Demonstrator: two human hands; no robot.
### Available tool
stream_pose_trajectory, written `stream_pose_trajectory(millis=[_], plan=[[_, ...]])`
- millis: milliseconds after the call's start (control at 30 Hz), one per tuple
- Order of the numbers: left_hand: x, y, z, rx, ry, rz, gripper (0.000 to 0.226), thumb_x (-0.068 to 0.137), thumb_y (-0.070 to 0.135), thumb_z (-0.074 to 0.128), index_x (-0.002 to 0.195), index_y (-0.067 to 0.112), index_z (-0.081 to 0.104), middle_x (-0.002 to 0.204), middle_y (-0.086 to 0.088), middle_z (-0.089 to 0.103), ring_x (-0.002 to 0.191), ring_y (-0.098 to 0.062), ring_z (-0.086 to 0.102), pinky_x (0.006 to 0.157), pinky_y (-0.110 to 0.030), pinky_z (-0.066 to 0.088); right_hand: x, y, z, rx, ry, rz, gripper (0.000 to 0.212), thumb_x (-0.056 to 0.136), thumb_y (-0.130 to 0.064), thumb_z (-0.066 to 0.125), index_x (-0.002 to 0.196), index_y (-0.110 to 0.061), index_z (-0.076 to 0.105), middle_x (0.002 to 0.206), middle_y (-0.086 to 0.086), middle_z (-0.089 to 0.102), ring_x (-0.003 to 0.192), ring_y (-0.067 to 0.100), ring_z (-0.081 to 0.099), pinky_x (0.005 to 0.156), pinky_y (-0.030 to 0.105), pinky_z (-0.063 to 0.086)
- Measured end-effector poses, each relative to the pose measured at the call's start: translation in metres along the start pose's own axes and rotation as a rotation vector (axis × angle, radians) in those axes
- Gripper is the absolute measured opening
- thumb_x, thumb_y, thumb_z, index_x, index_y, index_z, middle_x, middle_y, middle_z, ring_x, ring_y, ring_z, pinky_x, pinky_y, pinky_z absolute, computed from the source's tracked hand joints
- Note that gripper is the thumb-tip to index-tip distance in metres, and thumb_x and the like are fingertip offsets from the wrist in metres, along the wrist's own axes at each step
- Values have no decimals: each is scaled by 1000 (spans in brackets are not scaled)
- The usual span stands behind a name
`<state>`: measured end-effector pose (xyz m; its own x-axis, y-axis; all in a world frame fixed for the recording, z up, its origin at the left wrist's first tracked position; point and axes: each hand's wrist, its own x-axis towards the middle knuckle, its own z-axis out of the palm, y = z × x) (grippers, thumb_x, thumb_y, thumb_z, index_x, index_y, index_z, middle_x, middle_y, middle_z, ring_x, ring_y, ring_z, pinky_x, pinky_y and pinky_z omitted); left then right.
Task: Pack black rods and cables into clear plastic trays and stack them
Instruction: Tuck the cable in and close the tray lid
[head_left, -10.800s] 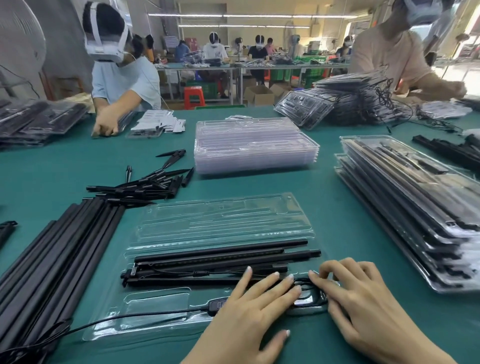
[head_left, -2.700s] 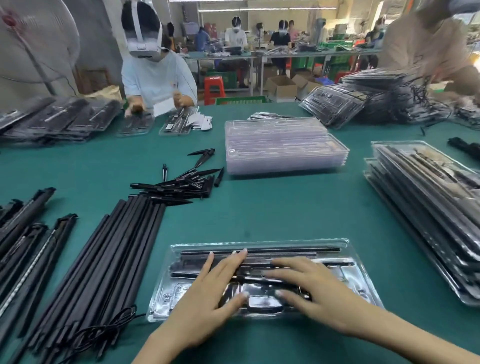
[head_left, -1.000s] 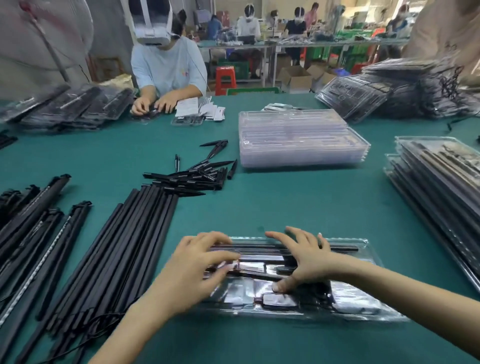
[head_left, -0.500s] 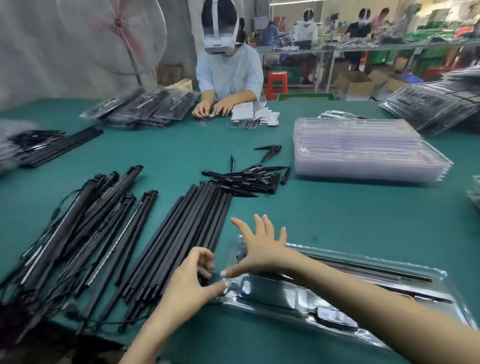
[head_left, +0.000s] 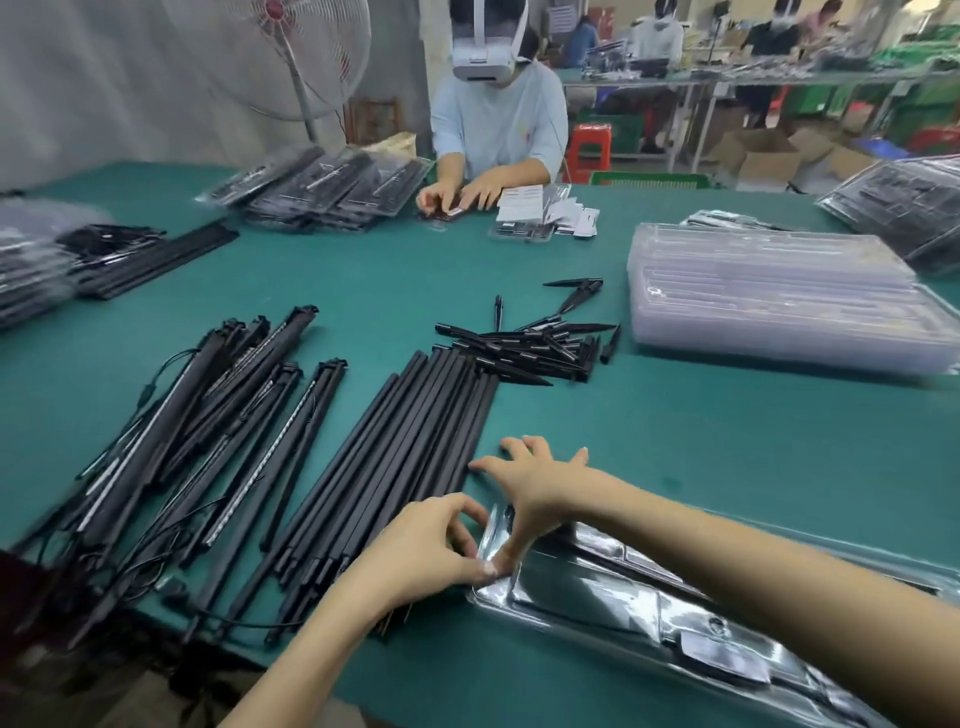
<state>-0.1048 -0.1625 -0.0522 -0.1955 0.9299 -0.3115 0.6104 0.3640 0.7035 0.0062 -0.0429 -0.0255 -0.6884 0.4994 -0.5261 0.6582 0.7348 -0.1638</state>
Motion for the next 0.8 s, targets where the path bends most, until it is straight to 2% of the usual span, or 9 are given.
stream_pose_trajectory(millis=[67, 133, 300, 367, 500, 567, 667, 733, 800], plan=[[1, 1, -1, 13, -16, 4, 37, 72, 30, 79, 101, 35, 56, 67, 17, 66, 56, 9, 53, 67, -18, 45, 4, -3, -3, -41, -25, 11, 123, 58, -51, 85, 150, -35, 5, 153, 5, 8, 142, 29, 6, 100, 76, 18], [3, 2, 0, 20, -17, 8, 35, 74, 26, 77, 101, 33, 56, 67, 17, 66, 55, 11, 52, 65, -16, 42, 7, -7, -3, -77, -24, 27, 129, 58, -49, 86, 151, -35, -2, 154, 6, 5, 142, 30, 4, 99, 78, 16], [7, 6, 0, 55, -60, 4, 37, 74, 39, 75, 103, 28, 56, 76, 13, 65, 61, 7, 53, 67, -19, 45, 9, -13, 2, -119, 41, 53, 141, 61, -40, 87, 141, -43, -29, 157, 5, -20, 144, 31, -20, 95, 82, 6], [9, 9, -1, 91, -49, 5, 41, 70, 48, 78, 97, 28, 56, 78, 12, 63, 63, 3, 53, 66, -21, 45, 8, -14, 3, -100, 46, 62, 139, 64, -35, 86, 140, -45, -30, 157, 5, -21, 144, 31, -21, 95, 82, 7], [21, 17, -8, 303, -15, 46, 42, 61, 52, 82, 79, 28, 53, 77, 12, 53, 68, -3, 49, 64, -28, 45, 5, -15, 3, -99, 69, 24, 138, 61, -37, 88, 144, -44, -23, 157, 6, -12, 144, 32, -12, 94, 82, 11], [27, 21, -10, 411, -67, 36, 44, 60, 56, 81, 75, 29, 50, 73, 14, 52, 65, 1, 48, 57, -25, 39, 4, -16, 3, -104, 78, -1, 136, 62, -37, 88, 146, -43, -20, 157, 6, -9, 145, 32, -11, 95, 82, 10], [34, 24, -11, 515, -121, 7, 46, 61, 61, 78, 79, 28, 52, 73, 16, 53, 66, 1, 48, 55, -23, 35, 3, -16, 2, -94, 70, -16, 135, 62, -36, 88, 147, -42, -18, 157, 5, -8, 145, 31, -11, 96, 82, 9], [36, 24, -9, 573, -121, 14, 45, 63, 64, 75, 80, 28, 54, 72, 16, 53, 64, 2, 47, 52, -23, 33, 3, -15, 2, -83, 70, -21, 134, 62, -34, 88, 147, -42, -16, 157, 5, -7, 145, 30, -11, 96, 82, 9], [37, 22, -8, 618, -99, 30, 44, 64, 65, 73, 72, 29, 50, 69, 16, 52, 61, 3, 44, 50, -23, 30, 4, -15, 4, -79, 77, -22, 134, 61, -32, 88, 148, -42, -13, 157, 3, -5, 145, 28, -10, 96, 82, 10]])
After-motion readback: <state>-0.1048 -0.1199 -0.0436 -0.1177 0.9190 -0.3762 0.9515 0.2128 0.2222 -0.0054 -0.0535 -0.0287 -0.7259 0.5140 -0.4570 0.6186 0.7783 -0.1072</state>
